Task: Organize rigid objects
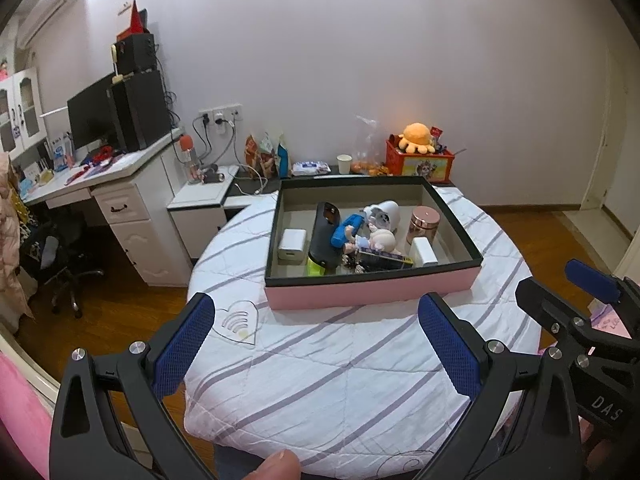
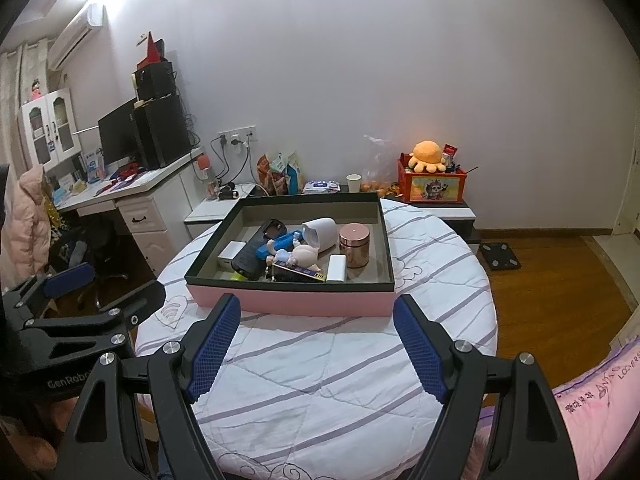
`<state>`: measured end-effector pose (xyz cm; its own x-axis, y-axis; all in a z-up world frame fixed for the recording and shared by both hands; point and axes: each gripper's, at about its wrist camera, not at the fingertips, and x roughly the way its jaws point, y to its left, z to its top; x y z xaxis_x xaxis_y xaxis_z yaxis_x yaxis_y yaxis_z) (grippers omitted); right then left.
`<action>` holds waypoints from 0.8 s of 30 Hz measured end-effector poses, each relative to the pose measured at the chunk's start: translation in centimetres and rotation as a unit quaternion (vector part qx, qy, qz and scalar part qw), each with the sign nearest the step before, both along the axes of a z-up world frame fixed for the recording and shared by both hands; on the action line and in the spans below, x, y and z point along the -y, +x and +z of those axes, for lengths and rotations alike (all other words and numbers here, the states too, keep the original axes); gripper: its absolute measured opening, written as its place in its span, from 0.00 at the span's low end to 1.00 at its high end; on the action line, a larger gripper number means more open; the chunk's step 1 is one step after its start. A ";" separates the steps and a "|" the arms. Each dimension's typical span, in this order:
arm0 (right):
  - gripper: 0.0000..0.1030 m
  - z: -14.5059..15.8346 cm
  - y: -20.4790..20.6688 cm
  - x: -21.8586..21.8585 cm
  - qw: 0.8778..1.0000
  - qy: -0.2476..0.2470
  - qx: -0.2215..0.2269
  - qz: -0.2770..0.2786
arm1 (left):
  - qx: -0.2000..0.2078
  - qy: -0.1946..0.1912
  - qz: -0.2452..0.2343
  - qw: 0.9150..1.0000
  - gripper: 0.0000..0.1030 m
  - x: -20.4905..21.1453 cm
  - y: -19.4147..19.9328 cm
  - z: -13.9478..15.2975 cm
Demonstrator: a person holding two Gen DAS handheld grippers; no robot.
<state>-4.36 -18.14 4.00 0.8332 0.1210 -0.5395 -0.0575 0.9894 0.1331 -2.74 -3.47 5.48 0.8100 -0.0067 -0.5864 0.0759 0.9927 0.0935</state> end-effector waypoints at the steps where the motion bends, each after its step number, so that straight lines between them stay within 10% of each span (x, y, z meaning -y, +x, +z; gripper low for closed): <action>1: 0.78 0.1 0.0 -0.1 1.000 0.000 0.000 -0.003 | 0.002 0.001 0.002 1.000 1.00 0.0 0.0 0.1; 24: 0.78 0.6 -0.4 -0.2 0.999 -0.013 -0.014 -0.031 | -0.005 -0.009 0.011 1.000 1.00 0.0 0.2 -0.8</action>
